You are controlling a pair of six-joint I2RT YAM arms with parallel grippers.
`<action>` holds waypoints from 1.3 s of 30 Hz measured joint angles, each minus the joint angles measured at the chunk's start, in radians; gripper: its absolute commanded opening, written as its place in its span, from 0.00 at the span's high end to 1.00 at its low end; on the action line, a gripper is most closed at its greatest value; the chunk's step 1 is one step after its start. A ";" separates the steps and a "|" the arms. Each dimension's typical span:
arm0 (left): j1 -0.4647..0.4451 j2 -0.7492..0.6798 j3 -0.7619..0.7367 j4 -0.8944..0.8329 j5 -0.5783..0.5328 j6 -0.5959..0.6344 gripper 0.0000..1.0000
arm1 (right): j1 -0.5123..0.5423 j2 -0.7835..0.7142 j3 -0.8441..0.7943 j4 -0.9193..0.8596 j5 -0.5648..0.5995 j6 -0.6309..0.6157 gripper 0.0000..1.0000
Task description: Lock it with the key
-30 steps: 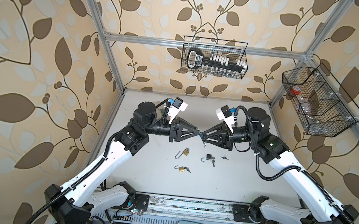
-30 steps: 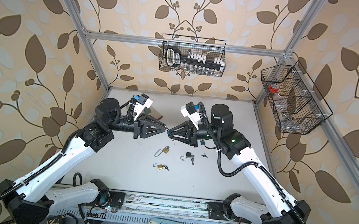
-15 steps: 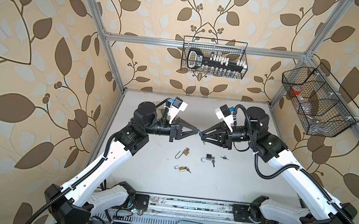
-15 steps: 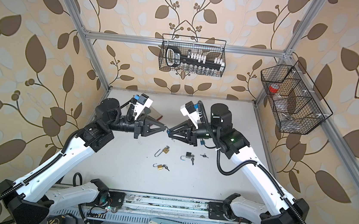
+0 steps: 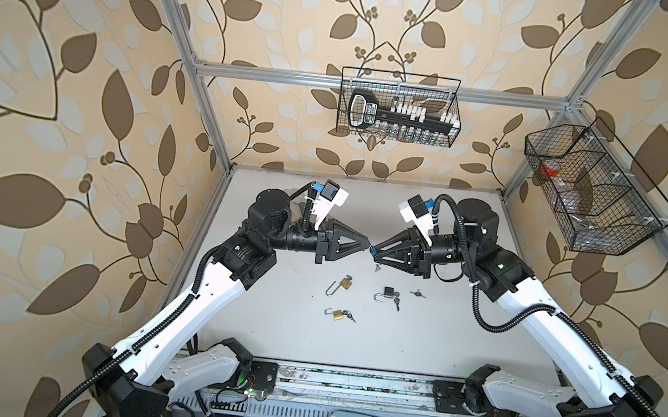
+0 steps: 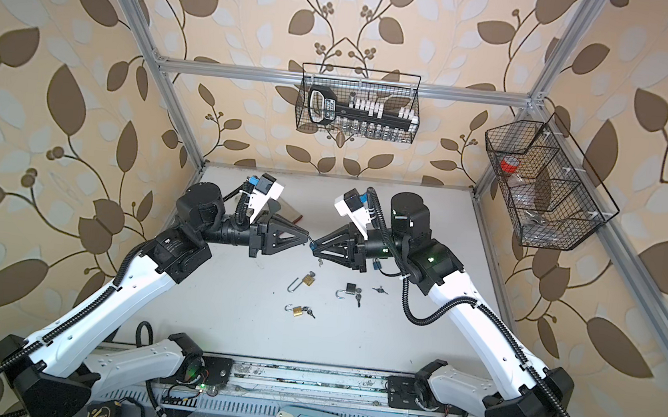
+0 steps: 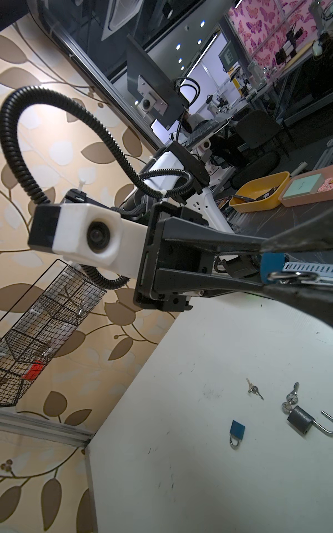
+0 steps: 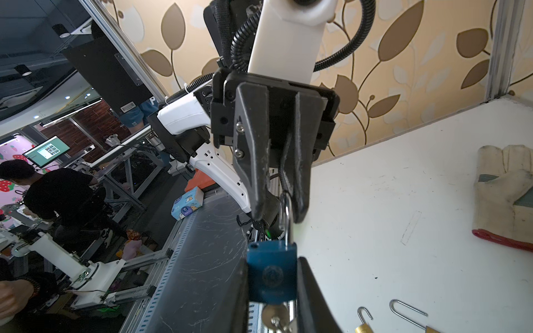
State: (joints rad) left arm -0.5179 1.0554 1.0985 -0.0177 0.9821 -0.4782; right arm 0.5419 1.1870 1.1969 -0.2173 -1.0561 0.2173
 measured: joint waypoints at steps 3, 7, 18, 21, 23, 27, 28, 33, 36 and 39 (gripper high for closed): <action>0.000 0.000 0.000 0.000 -0.004 0.000 0.90 | 0.000 0.000 0.000 0.000 -0.001 0.000 1.00; 0.000 0.000 0.001 -0.006 -0.018 0.003 1.00 | 0.000 0.000 0.000 0.001 -0.002 0.000 1.00; 0.000 -0.006 -0.001 0.000 -0.086 -0.042 1.00 | 0.000 -0.061 -0.039 0.018 0.148 -0.047 0.49; 0.000 -0.033 -0.028 0.035 -0.130 -0.080 1.00 | 0.000 -0.145 -0.123 0.089 0.251 -0.041 0.42; 0.000 -0.055 -0.055 0.065 -0.155 -0.108 1.00 | 0.000 -0.212 -0.196 0.161 0.318 -0.016 0.41; 0.000 -0.080 -0.093 0.136 -0.179 -0.167 1.00 | 0.000 -0.272 -0.290 0.308 0.385 0.064 0.41; 0.000 -0.082 -0.102 0.157 -0.180 -0.183 1.00 | 0.000 -0.268 -0.301 0.346 0.388 0.089 0.41; 0.000 -0.083 -0.125 0.218 -0.179 -0.230 1.00 | 0.000 -0.214 -0.327 0.528 0.372 0.225 0.41; 0.000 -0.085 -0.126 0.237 -0.179 -0.239 1.00 | 0.002 -0.182 -0.327 0.615 0.352 0.293 0.41; -0.001 -0.086 -0.126 0.253 -0.179 -0.244 1.00 | 0.018 -0.156 -0.314 0.633 0.339 0.315 0.41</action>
State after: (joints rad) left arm -0.5186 0.9695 0.9722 0.2356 0.8036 -0.7223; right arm 0.5594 1.0313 0.8829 0.4160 -0.7170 0.5327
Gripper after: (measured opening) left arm 0.049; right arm 0.589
